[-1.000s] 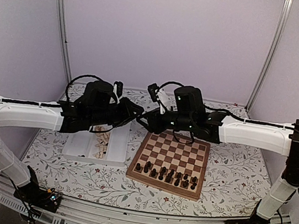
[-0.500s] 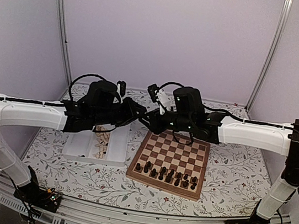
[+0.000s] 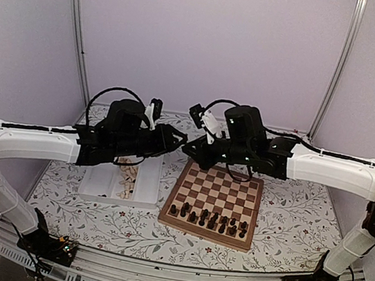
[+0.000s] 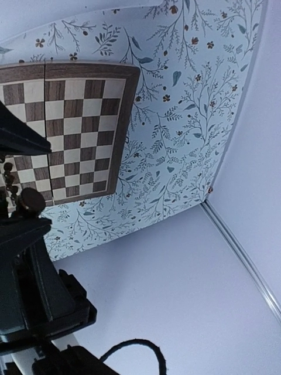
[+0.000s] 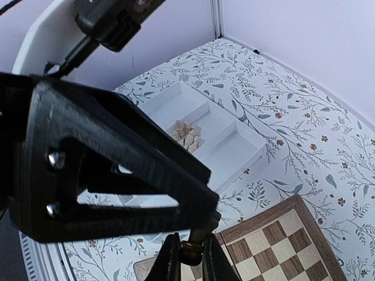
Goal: Set up the chess pieces on the board
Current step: Place the chess piece on the chessboard.
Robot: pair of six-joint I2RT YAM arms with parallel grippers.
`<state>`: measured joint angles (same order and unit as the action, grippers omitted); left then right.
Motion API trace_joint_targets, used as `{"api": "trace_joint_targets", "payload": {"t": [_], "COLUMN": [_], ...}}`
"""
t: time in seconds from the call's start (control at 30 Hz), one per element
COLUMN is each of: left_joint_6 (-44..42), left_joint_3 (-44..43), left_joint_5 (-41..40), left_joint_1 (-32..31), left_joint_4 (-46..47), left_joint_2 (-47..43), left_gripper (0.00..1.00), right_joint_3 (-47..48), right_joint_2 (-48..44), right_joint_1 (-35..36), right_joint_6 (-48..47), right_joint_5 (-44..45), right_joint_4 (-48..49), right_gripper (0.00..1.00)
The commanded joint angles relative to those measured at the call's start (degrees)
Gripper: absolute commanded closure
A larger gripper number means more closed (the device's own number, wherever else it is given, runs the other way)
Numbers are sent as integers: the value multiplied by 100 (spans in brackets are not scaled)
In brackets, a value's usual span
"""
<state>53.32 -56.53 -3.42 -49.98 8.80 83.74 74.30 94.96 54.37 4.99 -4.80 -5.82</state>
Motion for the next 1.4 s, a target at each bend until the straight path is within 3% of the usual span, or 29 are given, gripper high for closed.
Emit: {"api": "trace_joint_targets", "payload": {"t": [0.0,0.17,0.37,0.47,0.63,0.9,1.03,1.37], "left_joint_6": [-875,-2005,-2702,-3142,-3669,-4071,-4075,-4051], "left_joint_3": [-59,10,-310,-735,-1234,-591,-394,-419], "left_joint_5": [-99,-373,-170,-123,-129,104,298,737], "left_joint_1": [293,496,784,843,963,1379,1752,1935], "left_joint_4": [-621,-1154,-1754,-2170,-2643,-2056,-2075,-2102], "left_joint_2": [-457,-918,-1062,-956,-652,-573,-484,-587], "left_gripper": [59,54,51,50,49,48,49,49], "right_joint_3": [307,512,943,923,1030,1036,909,836], "right_joint_2": [-334,-403,-102,-71,358,1001,1131,1131], "right_joint_1": [-155,-359,-439,-453,-469,-573,-661,-885], "right_joint_6": [-341,-770,-1165,-1183,-1174,-1052,-1036,-1154], "right_joint_5": [150,124,128,-148,273,934,816,234], "right_joint_4": [-1132,-2606,-4430,-4639,-5264,-5889,-5953,-5924], "right_gripper": [93,94,95,96,100,100,100,99]}}
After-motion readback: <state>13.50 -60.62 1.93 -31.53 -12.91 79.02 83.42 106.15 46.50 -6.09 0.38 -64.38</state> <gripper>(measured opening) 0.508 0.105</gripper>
